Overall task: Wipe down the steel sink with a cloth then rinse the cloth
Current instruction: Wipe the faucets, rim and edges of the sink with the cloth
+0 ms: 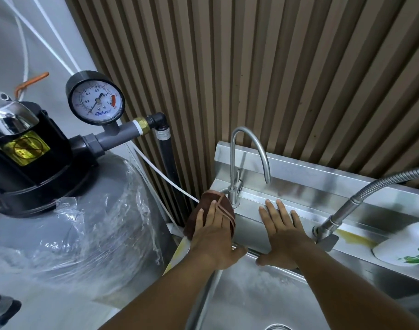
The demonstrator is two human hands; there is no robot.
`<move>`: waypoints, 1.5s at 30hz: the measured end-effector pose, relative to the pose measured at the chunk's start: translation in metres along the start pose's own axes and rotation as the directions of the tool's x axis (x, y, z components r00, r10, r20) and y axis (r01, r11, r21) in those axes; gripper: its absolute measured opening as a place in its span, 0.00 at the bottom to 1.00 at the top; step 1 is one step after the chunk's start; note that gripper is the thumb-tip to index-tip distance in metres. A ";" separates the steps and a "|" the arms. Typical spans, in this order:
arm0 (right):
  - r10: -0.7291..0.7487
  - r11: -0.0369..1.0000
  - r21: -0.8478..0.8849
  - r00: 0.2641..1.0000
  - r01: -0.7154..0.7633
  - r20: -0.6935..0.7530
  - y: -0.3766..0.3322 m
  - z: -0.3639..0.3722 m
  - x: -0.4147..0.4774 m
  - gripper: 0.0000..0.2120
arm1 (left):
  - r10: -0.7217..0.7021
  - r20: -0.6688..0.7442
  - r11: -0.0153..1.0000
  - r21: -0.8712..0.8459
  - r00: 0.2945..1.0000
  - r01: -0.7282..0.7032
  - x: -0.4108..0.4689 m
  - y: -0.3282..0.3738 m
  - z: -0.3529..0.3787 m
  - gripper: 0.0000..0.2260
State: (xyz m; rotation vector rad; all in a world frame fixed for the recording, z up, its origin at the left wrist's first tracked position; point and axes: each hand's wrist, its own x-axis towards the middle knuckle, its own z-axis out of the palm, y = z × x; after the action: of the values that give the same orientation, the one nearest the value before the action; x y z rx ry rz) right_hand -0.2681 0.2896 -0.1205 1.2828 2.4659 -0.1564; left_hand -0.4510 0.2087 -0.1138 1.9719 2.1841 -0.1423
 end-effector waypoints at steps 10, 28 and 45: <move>0.000 1.000 0.004 1.000 0.000 -0.004 0.001 0.000 0.000 0.62 | 0.066 -0.072 0.998 -0.011 0.995 -0.067 -0.060 -0.014 0.018 0.47; 0.005 1.000 -0.005 1.000 -0.005 -0.024 0.001 0.002 -0.003 0.60 | 0.052 -0.120 0.998 -0.033 0.991 -0.057 -0.081 -0.017 0.020 0.48; -0.017 1.000 0.003 0.998 0.018 -0.053 0.002 0.005 -0.003 0.60 | -0.046 0.037 0.997 0.058 0.998 0.044 -0.020 0.001 0.003 0.46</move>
State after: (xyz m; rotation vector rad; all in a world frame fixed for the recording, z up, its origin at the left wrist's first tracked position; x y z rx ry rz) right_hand -0.2634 0.2873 -0.1238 1.2830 2.5228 -0.1331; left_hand -0.4481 0.1882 -0.1126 1.9332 2.2248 -0.2494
